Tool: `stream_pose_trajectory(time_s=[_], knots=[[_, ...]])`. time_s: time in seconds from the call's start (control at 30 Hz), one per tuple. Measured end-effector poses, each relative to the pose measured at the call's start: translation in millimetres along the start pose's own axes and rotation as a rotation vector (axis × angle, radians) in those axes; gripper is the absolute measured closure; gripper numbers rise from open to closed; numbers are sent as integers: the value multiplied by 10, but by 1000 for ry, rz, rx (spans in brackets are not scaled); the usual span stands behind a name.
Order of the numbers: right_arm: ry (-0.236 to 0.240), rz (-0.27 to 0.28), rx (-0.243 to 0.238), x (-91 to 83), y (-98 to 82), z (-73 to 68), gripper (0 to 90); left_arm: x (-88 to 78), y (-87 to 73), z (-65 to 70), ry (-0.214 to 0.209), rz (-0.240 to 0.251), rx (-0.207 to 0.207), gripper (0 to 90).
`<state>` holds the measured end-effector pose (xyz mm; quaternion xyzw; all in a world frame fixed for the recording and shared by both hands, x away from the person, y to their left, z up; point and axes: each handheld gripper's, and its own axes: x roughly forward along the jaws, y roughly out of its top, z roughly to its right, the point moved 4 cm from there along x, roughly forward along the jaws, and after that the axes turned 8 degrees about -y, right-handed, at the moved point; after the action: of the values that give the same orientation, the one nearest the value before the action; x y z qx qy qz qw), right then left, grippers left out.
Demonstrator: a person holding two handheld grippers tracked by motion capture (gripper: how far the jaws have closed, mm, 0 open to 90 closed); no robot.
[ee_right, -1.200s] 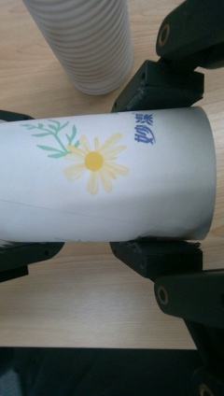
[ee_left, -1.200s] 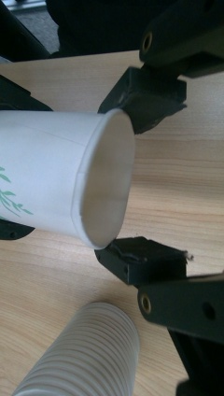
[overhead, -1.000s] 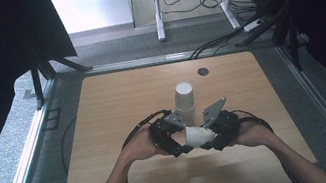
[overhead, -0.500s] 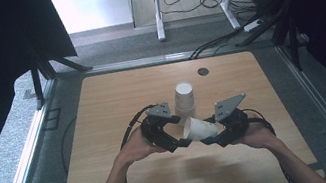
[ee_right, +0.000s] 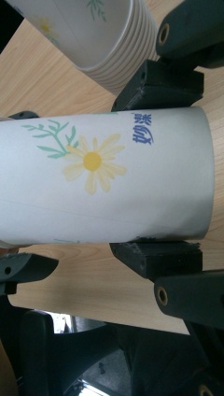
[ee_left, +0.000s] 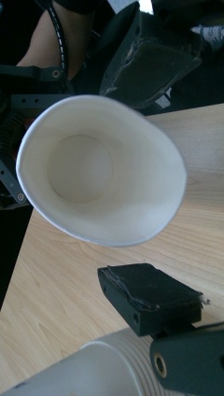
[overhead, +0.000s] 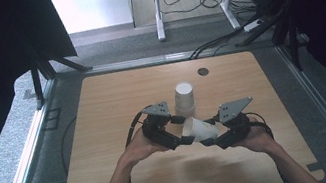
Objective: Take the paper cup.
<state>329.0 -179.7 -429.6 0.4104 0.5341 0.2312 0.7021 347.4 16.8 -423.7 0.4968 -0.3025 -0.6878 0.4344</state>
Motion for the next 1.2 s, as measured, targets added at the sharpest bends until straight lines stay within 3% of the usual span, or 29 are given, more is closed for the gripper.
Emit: stream_pose_trajectory(time_s=[0.23,0.77,0.97,1.2], knots=[[15,-3,-11,20,18,-19,368,27,-1,9,-33,14,4,243],[27,-63,-17,100,6,-7,326,-2,35,36,10,-28,41,380],[-1,-77,-18,98,13,-4,235,-31,96,47,43,-70,42,385],[-63,-124,-29,54,26,39,189,-41,187,51,99,-191,46,383]])
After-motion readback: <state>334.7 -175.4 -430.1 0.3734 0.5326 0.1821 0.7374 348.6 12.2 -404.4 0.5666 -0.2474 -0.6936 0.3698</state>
